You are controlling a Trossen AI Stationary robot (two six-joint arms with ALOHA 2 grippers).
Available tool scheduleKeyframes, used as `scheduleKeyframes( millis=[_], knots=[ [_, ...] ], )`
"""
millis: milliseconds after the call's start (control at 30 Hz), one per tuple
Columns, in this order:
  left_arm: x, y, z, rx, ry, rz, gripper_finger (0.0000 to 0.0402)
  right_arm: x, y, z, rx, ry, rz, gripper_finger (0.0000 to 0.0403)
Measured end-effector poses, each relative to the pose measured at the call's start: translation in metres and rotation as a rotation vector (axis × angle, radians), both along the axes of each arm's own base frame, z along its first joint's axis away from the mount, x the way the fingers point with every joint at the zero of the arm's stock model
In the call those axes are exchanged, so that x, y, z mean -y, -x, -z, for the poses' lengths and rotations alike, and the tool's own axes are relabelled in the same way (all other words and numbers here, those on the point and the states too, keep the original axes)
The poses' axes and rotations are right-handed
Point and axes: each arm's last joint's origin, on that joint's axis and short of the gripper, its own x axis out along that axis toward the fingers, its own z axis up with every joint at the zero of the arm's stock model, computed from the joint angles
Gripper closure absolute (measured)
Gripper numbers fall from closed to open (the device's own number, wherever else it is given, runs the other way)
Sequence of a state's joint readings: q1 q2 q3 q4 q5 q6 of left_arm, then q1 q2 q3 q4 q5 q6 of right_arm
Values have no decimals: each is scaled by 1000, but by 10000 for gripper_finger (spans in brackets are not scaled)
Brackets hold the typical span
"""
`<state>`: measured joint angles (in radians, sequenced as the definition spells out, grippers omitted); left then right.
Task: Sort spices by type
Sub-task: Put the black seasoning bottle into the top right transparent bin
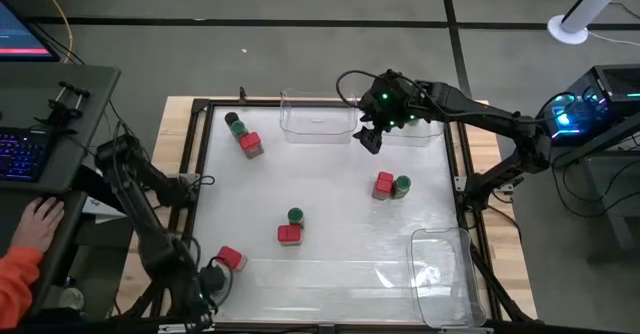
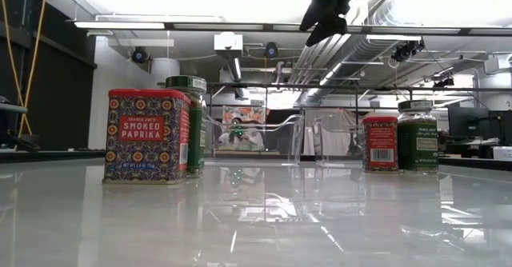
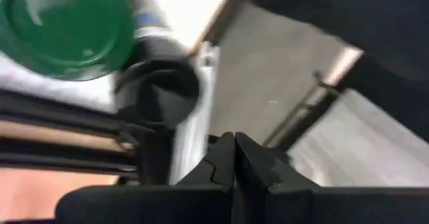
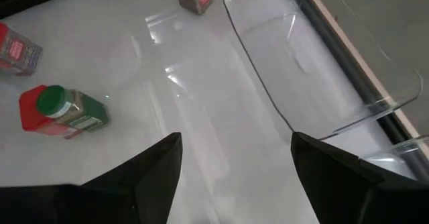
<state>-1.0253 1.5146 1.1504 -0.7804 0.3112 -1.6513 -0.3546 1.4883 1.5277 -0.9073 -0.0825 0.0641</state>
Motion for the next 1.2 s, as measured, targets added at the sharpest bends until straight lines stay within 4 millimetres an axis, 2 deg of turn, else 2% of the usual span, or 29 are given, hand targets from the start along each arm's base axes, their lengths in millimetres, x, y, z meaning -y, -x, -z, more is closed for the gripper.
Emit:
scheduleKeyframes(
  millis=[67, 167, 333, 467, 800, 1033, 1200],
  knots=[
    [4, -2, 5, -22, -32, -3, 402, 0, 0, 0, -2, 10, -16, 128],
    [8, -6, 3, -13, -78, -17, 402, -2, 0, 0, 8, -16, -43, 128],
    [1, -5, -4, -11, -257, -46, 402, -7, -2, 0, 36, -114, -77, 128],
    [0, 0, -10, -2, -327, -18, 402, -20, -5, -1, 47, -176, -84, 128],
    [11, 19, -11, 38, -328, 60, 402, -52, -10, -3, 43, -240, 42, 128],
    [19, 17, -12, 140, -263, 121, 402, -61, -12, -3, 42, -244, 96, 128],
    [17, 17, -12, 161, -306, 105, 402, -64, -12, -3, 40, -221, 94, 128]
  ],
)
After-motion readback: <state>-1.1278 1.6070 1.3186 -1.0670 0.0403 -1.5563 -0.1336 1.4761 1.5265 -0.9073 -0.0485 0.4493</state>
